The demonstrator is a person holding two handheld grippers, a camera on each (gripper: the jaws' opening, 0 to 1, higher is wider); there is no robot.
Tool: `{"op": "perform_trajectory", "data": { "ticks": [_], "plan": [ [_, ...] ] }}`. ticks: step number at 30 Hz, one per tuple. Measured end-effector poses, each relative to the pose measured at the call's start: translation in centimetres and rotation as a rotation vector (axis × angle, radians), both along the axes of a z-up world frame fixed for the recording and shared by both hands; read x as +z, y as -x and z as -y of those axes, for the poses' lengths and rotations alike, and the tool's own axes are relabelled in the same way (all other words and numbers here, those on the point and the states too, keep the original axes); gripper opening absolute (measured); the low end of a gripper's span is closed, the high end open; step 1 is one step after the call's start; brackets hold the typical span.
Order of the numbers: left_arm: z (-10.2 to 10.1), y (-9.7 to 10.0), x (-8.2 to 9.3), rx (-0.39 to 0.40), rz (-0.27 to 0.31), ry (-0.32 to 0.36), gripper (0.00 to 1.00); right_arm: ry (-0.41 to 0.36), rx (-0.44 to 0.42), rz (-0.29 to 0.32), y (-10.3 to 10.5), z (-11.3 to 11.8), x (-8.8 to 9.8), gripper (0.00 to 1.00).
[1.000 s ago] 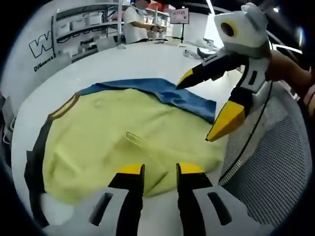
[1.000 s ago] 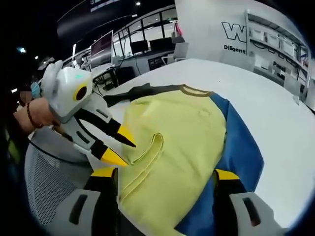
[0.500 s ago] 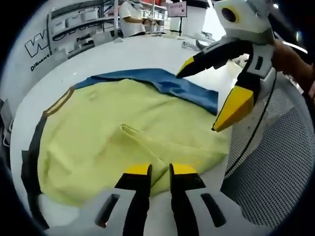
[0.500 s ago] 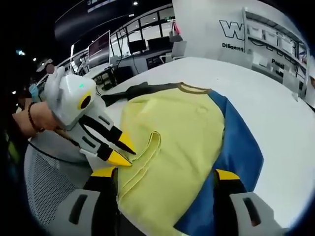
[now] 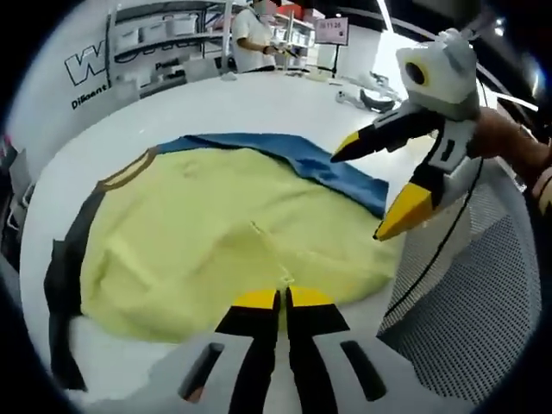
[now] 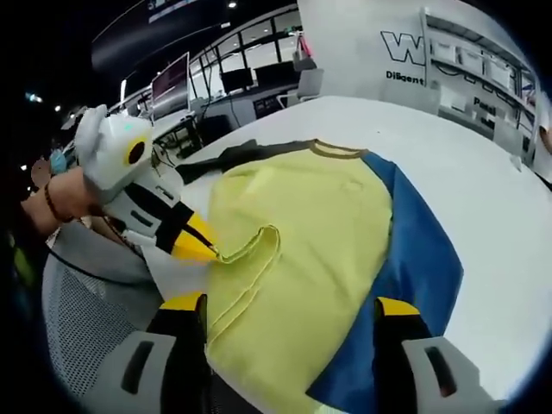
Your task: Fold the garment on the visible template until the final outline fits inside the template.
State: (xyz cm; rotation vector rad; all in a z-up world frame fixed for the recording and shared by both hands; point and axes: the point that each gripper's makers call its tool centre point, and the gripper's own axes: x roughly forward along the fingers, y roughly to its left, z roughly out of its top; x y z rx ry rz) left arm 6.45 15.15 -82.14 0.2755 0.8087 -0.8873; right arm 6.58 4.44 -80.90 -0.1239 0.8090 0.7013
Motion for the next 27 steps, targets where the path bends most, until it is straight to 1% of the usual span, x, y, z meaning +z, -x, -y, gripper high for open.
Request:
{"op": "perform_trajectory", "data": {
  "ticks": [5, 8, 11, 14, 16, 22, 27],
  "plan": [
    [-0.8, 0.3, 0.7, 0.000, 0.006, -0.008, 0.00, 0.001, 0.000, -0.003, 0.0, 0.0, -0.1, 0.76],
    [-2.7, 0.8, 1.7, 0.017, 0.008, -0.016, 0.00, 0.006, 0.000, -0.009, 0.0, 0.1, -0.2, 0.76],
    [-3.3, 1.2, 2.1, 0.023, 0.013, -0.020, 0.00, 0.003, -0.002, -0.010, 0.1, 0.1, -0.2, 0.76],
    [-4.3, 1.9, 2.1, 0.039, -0.006, -0.030, 0.00, 0.012, 0.003, -0.016, 0.3, 0.1, -0.4, 0.76],
    [-5.1, 2.4, 2.1, 0.043, -0.005, -0.046, 0.00, 0.012, 0.005, -0.018, 0.3, 0.1, -0.4, 0.76],
    [-7.0, 3.6, 2.0, 0.054, -0.023, -0.067, 0.00, 0.020, 0.014, -0.022, 0.4, -0.1, -0.5, 0.76],
    [-8.5, 4.2, 1.9, 0.063, -0.037, -0.090, 0.00, 0.028, 0.020, -0.028, 0.5, -0.2, -0.6, 0.76]
  ]
}}
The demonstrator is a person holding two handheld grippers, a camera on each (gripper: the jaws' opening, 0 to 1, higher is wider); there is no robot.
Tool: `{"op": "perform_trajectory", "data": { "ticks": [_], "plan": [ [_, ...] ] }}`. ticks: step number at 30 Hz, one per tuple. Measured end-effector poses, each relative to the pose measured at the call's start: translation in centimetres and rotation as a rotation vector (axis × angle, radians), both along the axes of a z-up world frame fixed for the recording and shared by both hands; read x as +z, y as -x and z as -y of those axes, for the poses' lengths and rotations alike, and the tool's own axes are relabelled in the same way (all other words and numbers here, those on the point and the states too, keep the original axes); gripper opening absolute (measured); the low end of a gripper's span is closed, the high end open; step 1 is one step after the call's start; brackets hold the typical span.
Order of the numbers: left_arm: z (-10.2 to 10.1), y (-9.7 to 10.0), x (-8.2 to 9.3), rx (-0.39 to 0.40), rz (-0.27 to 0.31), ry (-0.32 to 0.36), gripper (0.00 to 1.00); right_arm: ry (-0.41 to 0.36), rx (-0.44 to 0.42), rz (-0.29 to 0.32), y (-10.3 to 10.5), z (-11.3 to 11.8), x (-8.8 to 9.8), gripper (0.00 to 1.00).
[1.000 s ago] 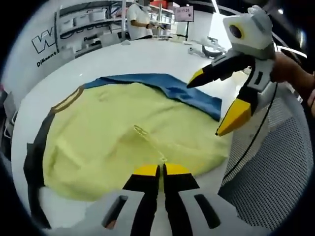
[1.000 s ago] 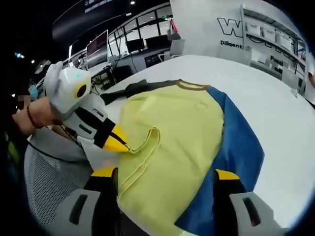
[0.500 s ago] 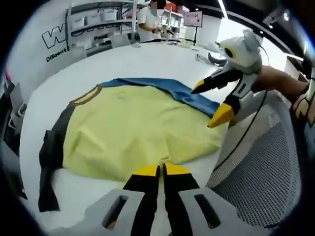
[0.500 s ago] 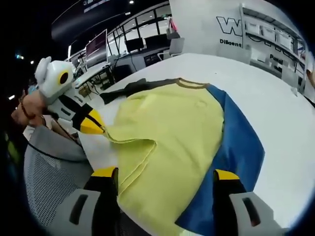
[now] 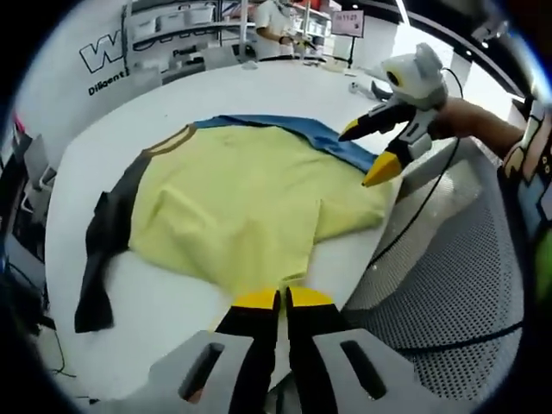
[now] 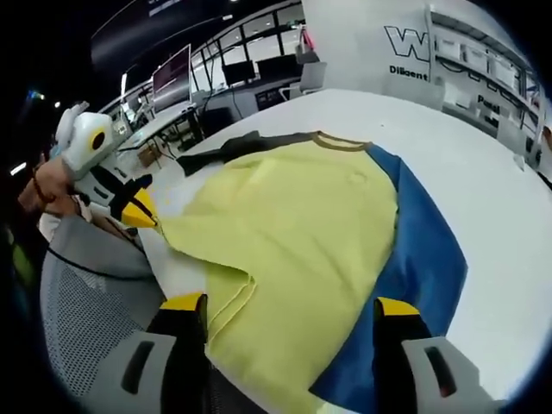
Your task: Fold the garment on the visible template until the final outline fits inside the template.
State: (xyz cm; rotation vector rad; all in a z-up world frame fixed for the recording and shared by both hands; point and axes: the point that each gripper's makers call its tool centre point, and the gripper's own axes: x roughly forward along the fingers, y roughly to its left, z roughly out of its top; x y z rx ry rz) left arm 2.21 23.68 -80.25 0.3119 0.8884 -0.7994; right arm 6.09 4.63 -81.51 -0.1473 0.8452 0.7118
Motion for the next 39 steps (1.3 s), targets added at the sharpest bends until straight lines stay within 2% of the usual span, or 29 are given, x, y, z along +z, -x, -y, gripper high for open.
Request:
{"op": "perform_trajectory", "data": {
  "ticks": [20, 28, 39],
  "plan": [
    [-4.1, 1.4, -0.2, 0.027, -0.040, -0.037, 0.00, 0.028, 0.008, -0.036, 0.6, 0.4, -1.0, 0.76],
    [-6.1, 1.9, -0.4, 0.065, -0.055, -0.058, 0.00, 0.043, 0.013, -0.053, 0.9, 0.5, -1.6, 0.76],
    [-8.0, 2.2, -1.3, 0.094, -0.082, -0.083, 0.00, 0.053, 0.010, -0.065, 1.0, 0.7, -2.0, 0.76]
  ]
}}
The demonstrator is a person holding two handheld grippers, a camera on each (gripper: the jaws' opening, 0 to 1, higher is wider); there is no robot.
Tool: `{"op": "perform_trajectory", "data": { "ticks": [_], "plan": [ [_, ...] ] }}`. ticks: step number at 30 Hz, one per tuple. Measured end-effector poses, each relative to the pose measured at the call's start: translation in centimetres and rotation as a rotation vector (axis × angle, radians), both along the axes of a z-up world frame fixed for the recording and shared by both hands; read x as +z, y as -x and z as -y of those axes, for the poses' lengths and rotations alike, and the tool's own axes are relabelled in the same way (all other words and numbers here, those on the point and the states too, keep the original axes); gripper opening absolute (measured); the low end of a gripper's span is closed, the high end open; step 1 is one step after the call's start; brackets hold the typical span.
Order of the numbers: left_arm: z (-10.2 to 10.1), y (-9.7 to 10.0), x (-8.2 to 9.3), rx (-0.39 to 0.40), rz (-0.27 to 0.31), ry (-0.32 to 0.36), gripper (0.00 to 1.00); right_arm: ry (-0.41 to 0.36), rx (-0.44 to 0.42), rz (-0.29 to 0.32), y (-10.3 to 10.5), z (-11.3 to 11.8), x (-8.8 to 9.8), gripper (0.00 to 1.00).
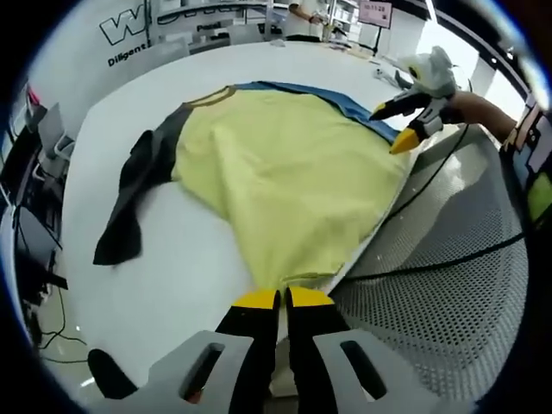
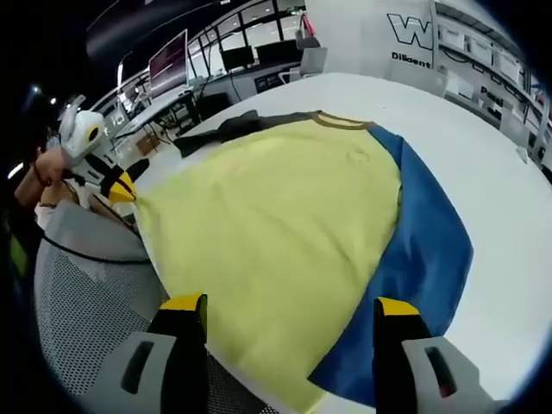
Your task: Fold the garment on the visible template until the final outline fits inside the template.
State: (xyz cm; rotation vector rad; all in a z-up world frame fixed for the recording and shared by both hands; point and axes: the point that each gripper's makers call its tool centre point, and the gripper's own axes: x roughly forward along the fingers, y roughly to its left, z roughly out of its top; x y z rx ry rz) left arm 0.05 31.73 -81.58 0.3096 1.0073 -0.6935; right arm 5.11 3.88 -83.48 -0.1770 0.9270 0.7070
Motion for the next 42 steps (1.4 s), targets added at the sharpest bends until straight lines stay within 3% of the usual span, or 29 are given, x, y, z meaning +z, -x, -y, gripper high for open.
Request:
{"op": "perform_trajectory", "data": {
  "ticks": [30, 36, 40, 41, 42],
  "plan": [
    [-1.9, 1.1, -3.1, -0.027, -0.047, -0.108, 0.00, 0.043, -0.017, -0.043, 0.9, 1.2, -1.1, 0.75],
    [-2.0, 1.2, -2.8, -0.035, -0.046, -0.113, 0.03, 0.049, -0.034, -0.016, 0.3, 1.7, -0.4, 0.74],
    [-2.0, 0.6, -1.7, -0.024, -0.012, -0.125, 0.05, 0.055, -0.037, -0.011, 0.2, 1.8, -0.3, 0.73],
    [-2.0, 0.5, -1.5, -0.018, -0.011, -0.123, 0.05, 0.076, -0.044, -0.001, -0.1, 2.3, -0.2, 0.72],
    [-1.9, -0.3, -0.7, 0.006, 0.026, -0.127, 0.06, 0.110, -0.063, 0.009, -0.3, 3.1, 0.0, 0.71]
  ]
}}
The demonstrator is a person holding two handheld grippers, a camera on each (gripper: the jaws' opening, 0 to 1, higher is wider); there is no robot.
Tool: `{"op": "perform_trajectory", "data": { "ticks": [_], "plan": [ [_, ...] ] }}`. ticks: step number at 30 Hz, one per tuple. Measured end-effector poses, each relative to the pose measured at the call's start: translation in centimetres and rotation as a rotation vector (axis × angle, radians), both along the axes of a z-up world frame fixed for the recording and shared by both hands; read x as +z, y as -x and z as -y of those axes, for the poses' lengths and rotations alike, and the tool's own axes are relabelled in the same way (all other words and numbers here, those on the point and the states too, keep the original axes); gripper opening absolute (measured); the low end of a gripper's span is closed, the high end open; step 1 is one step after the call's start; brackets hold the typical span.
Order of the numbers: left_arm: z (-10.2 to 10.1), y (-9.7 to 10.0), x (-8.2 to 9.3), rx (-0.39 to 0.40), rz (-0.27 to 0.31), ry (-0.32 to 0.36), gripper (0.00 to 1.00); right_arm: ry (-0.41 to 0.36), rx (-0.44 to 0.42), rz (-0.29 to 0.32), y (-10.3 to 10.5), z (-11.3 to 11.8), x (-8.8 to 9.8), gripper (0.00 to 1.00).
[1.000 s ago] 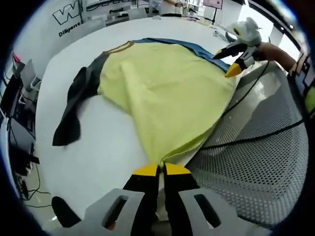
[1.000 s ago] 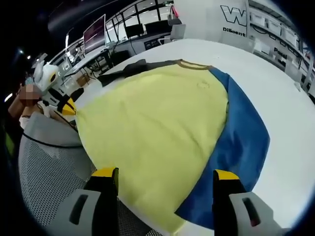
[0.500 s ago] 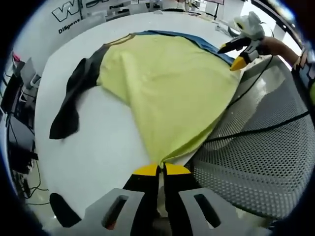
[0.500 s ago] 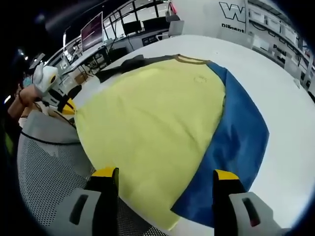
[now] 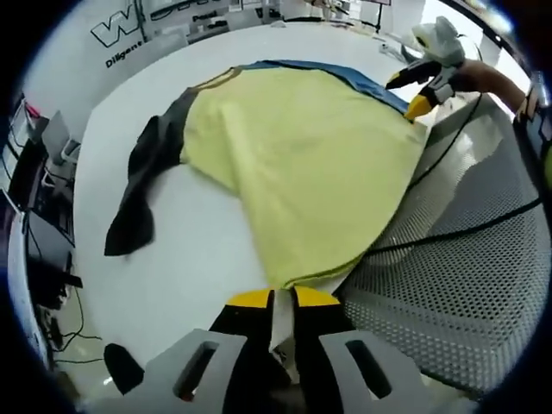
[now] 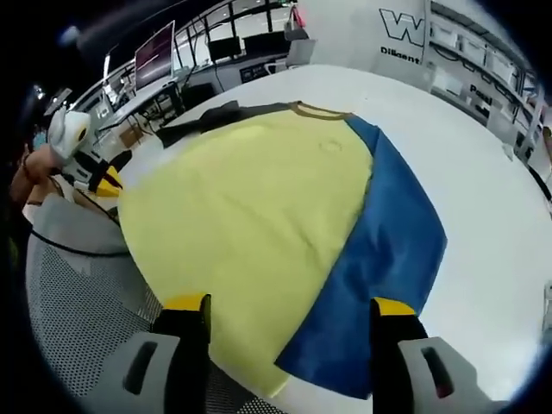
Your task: Fold the garment on the visible template until the final outline fits inside the template.
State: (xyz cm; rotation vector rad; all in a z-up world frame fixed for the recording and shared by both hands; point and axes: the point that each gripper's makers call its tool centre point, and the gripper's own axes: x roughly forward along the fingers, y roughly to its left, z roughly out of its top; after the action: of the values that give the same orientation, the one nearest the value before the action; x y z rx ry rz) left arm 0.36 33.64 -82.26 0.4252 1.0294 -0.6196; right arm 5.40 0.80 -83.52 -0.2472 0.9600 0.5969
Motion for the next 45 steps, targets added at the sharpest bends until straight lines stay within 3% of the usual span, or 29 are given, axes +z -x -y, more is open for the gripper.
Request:
{"op": "perform_trajectory", "data": {
  "ticks": [9, 13, 14, 16, 24, 26, 30, 45],
  "plan": [
    [0.0, -2.1, 2.6, 0.121, 0.121, 0.062, 0.07, 0.047, -0.035, 0.002, 0.3, 1.8, -0.1, 0.64],
    [0.3, -2.4, 3.3, 0.147, 0.140, 0.100, 0.07, 0.059, -0.036, -0.002, 0.7, 2.2, -0.3, 0.61],
    [0.7, -2.9, 4.0, 0.159, 0.185, 0.109, 0.07, 0.060, -0.037, -0.005, 0.8, 2.2, -0.3, 0.60],
    [1.2, -3.2, 4.4, 0.163, 0.215, 0.123, 0.08, 0.064, -0.035, -0.009, 1.1, 2.3, -0.4, 0.60],
    [2.8, -3.9, 5.4, 0.187, 0.272, 0.190, 0.08, 0.077, -0.032, -0.025, 1.7, 2.5, -0.8, 0.51],
    [3.3, -4.1, 5.5, 0.153, 0.297, 0.182, 0.09, 0.081, -0.026, -0.031, 1.8, 2.5, -0.9, 0.49],
    [4.6, -5.0, 6.0, 0.179, 0.331, 0.231, 0.09, 0.098, -0.012, -0.040, 2.1, 2.5, -1.2, 0.39],
    [5.7, -5.8, 6.7, 0.254, 0.378, 0.300, 0.06, 0.124, 0.014, -0.075, 3.0, 2.9, -2.3, 0.16]
  ]
}}
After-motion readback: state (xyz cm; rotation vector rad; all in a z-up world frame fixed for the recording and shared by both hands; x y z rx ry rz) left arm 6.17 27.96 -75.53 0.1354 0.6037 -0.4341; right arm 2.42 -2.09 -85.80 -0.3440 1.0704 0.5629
